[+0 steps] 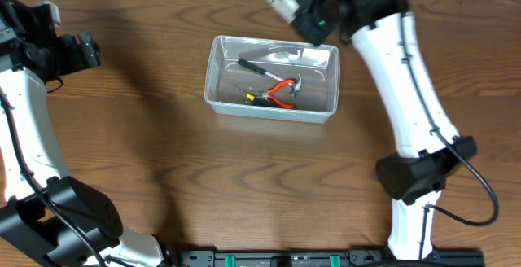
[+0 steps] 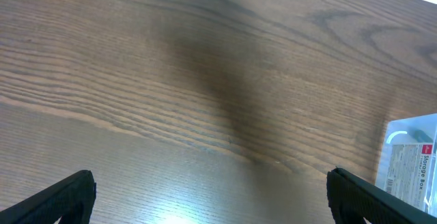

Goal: Pack container
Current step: 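Carry the box over the container and lower it inside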

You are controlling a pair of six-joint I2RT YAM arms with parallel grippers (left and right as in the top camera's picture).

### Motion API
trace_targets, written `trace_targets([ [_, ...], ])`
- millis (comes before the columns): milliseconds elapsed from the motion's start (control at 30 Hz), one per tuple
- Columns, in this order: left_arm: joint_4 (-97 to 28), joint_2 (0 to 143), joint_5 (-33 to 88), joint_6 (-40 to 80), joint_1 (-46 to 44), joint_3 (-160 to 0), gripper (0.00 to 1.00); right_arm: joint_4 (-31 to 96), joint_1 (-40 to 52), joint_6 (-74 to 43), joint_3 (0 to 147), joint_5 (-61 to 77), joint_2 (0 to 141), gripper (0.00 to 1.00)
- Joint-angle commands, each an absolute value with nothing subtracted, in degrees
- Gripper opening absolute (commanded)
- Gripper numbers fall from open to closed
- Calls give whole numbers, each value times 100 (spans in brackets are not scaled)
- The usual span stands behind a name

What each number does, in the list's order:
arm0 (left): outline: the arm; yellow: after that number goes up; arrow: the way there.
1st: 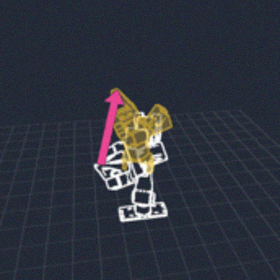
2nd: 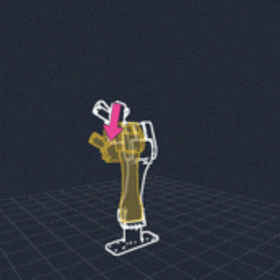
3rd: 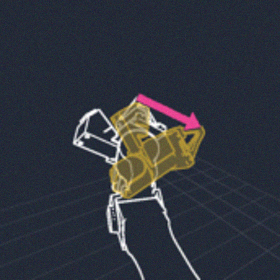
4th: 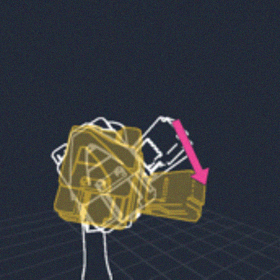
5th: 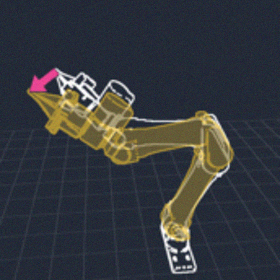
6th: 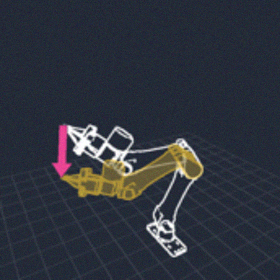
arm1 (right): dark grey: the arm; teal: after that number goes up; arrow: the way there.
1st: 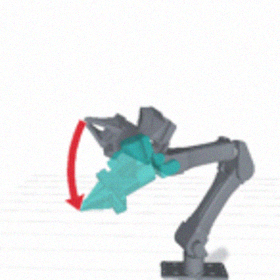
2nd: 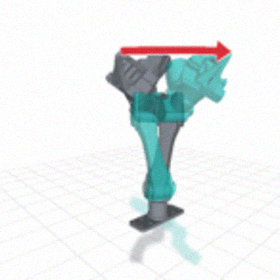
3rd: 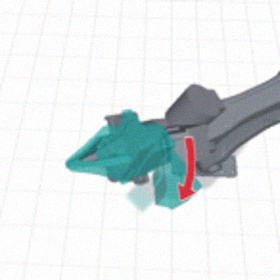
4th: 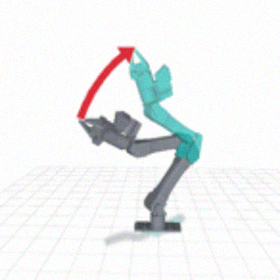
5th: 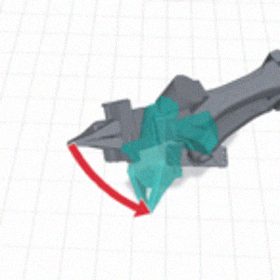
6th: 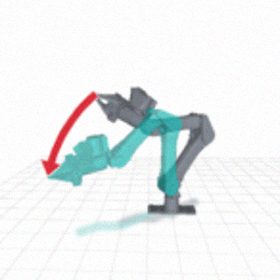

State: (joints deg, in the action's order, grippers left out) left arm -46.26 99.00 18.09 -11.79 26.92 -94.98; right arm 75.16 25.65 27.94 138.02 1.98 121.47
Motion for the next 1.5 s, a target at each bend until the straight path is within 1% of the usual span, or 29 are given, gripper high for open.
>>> trace_targets([
  [0,-4641,9902,1883,-1146,2692,-9579,98,7474,2775,2943,13421,248,12256,1],
  [167,-4641,9902,1883,-1146,2692,-9581,98,7188,2930,2943,12427,489,12291,1],
  [433,-4641,9902,1883,-1146,2692,-9579,98,6678,2971,2921,10936,504,12291,1],
  [633,-4641,9902,1881,-1146,2692,-9579,98,6484,2971,2923,10322,740,12291,1],
  [800,-4641,9902,1883,-1146,2692,-9579,98,6403,2971,2917,10125,928,12291,1],
  [833,-4641,9902,1883,-1146,2692,-9579,98,6401,2971,2917,10121,926,12291,3],
  [867,-4641,9902,1883,-1146,2692,-9579,98,6390,2971,2917,10121,926,12291,8],
  [900,-4641,9902,1881,-1146,2692,-9579,98,6379,2971,2917,10121,926,12291,27],
  [933,-4641,9902,1883,-1146,2692,-9581,98,6359,2971,2919,10121,923,12291,52],
  [967,-4641,9902,1883,-1146,2692,-9579,98,6340,2971,2919,10121,923,12291,81],
  [1000,-4641,9902,1883,-1146,2692,-9579,98,6313,2971,2919,10121,923,12291,99],
  [1133,-4641,9902,1883,-1146,2692,-9579,98,6147,2965,2919,10123,858,12291,99],
  [1267,-4641,9902,1883,-1146,2692,-9579,98,5848,2954,2762,10138,432,12291,99],
  [1467,-4641,9902,1883,-1146,2692,-9579,98,5756,2816,2571,10512,80,12291,99],
])
